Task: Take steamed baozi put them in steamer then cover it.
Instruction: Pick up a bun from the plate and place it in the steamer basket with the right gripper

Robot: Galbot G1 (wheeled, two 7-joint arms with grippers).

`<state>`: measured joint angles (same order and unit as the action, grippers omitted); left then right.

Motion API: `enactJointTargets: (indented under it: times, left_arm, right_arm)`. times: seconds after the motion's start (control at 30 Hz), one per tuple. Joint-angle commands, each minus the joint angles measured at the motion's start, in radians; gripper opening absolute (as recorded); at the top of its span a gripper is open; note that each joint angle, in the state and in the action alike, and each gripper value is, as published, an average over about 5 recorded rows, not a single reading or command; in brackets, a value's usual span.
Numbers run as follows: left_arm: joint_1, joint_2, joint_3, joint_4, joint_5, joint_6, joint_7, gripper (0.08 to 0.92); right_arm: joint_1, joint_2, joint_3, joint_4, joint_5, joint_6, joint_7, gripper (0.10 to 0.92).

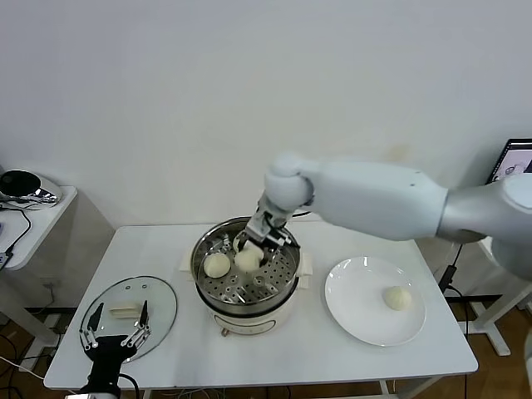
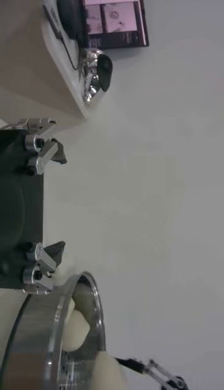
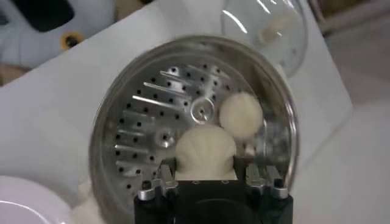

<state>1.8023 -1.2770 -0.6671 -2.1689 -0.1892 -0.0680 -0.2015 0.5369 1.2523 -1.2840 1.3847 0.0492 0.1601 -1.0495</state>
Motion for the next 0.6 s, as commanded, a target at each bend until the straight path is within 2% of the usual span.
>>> enactJointTargets:
  times: [0.03,0.53,0.6]
  left_arm:
    - [-0.002,-0.003,-0.002,0.004,0.000,-0.001,-0.001,0.823]
    - [0.007,-0.006,-0.006,0.017,0.001,-0.019,-0.003,0.823]
    - [0.008,-0.007,-0.004,0.016,0.002,-0.019,-0.003,0.823]
  right_arm:
    - [-0.030,0.081,-0.058,-0.029,-0.126,0.186,0.010,0.594]
    - [-0.031,0.073,-0.070,-0.012,-0.126,0.224,-0.001,0.596]
    - [-0.022,0.066,-0.066,-0.007,-0.119,0.223,-0.002,0.619]
